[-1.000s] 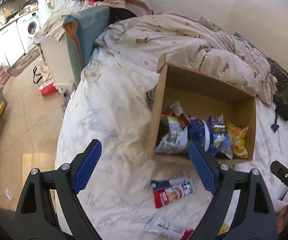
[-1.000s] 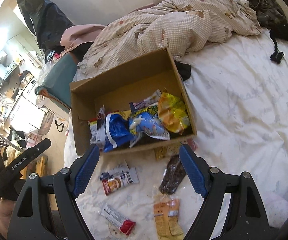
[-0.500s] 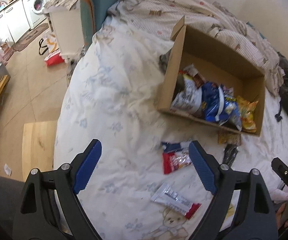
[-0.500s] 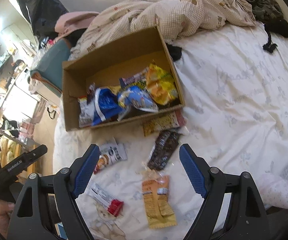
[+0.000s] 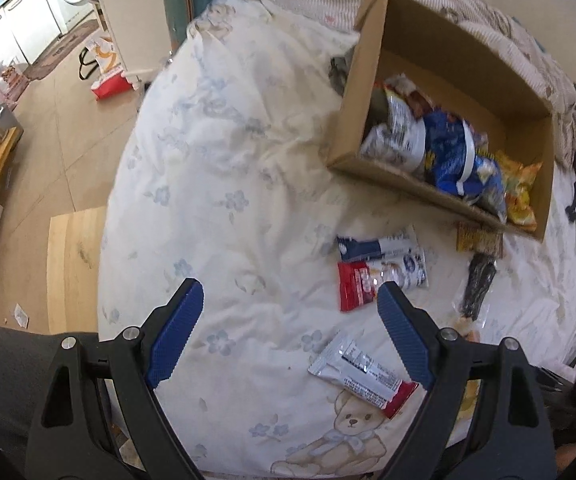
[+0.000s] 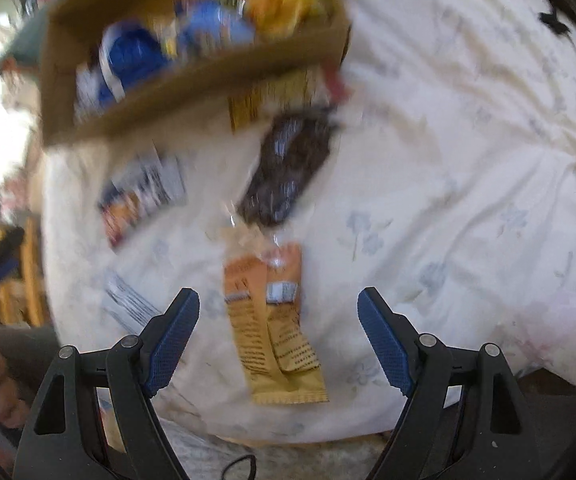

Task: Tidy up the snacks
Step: 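Grasp the orange bar with the right gripper while the left gripper grasps the white-and-red stick packet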

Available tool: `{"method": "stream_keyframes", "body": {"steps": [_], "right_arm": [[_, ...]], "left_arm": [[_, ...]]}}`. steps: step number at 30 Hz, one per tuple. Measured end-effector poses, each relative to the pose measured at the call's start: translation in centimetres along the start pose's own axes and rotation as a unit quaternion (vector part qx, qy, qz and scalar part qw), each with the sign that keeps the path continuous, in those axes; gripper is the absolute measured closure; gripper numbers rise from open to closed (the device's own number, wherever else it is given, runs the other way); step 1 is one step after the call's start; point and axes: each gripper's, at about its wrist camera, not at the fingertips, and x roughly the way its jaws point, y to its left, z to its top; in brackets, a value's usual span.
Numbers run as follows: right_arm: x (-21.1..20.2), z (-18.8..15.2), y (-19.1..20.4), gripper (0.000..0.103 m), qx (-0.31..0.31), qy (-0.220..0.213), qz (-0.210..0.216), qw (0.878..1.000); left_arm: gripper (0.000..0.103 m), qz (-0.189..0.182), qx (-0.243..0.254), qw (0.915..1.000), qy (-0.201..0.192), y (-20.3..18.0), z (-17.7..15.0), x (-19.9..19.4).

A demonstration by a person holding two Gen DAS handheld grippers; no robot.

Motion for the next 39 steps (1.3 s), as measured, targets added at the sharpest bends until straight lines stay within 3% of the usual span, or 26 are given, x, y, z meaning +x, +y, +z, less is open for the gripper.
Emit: {"method": "stream_keyframes", "body": {"steps": [4,7,9,11,16,21,25,31,34,39], "right_arm": [[2.9,-0.7,2.4,0.022,-0.074,0.042,-0.064,0.994],[3.5,-1.4,4.1,0.032,-0.136,0.03,-0.119,0.983],[3.6,-1.7,4.5,0.038,-0.15,0.028,-0.121,0.981],[3.5,-1.9,4.5,0.053,-0.151,0.028,-0.114,0.981],[1.9,-1.9,4.1,0.064,-0.129,0.025,-0.064,0.989],[-0.8,-1.8,4.0,0.067,-0.109,0.003,0.04,0.993],[-4.4,-1.8,4.9,0.067,-0.128,-0.072,0.086,0.985],[-8.9,-1.0,4.5,0.067,-0.108,-0.188,0.1,0.971],[-9.8,-0.6,3.0,0.067,-0.081,-0.211,0.099,0.969],[-10.3,-0.2,1.4,0.067,-0.048,-0.229,0.097,0.967]], "left_arm": [[0.016,0.004,0.012,0.9997,0.021,-0.6,-0.7,1.1],[0.016,0.0,0.016,0.9994,0.031,-1.0,-1.0,1.5],[0.016,-0.002,0.017,0.9993,0.035,-1.2,-1.0,1.7],[0.016,-0.003,0.017,0.9992,0.035,-1.4,-1.0,1.7],[0.016,-0.004,0.013,0.9994,0.033,-1.3,-0.9,1.6],[0.016,-0.003,-0.001,0.9994,0.035,-0.7,-0.7,1.7],[0.016,0.007,-0.008,0.9993,0.035,-0.3,-0.7,1.7],[0.016,0.011,-0.058,0.9935,0.097,0.1,-2.6,2.8],[0.016,0.0,-0.081,0.9873,0.137,-0.7,-4.6,3.7],[0.016,0.014,-0.067,0.9859,0.153,-3.6,-7.1,4.9]]}}
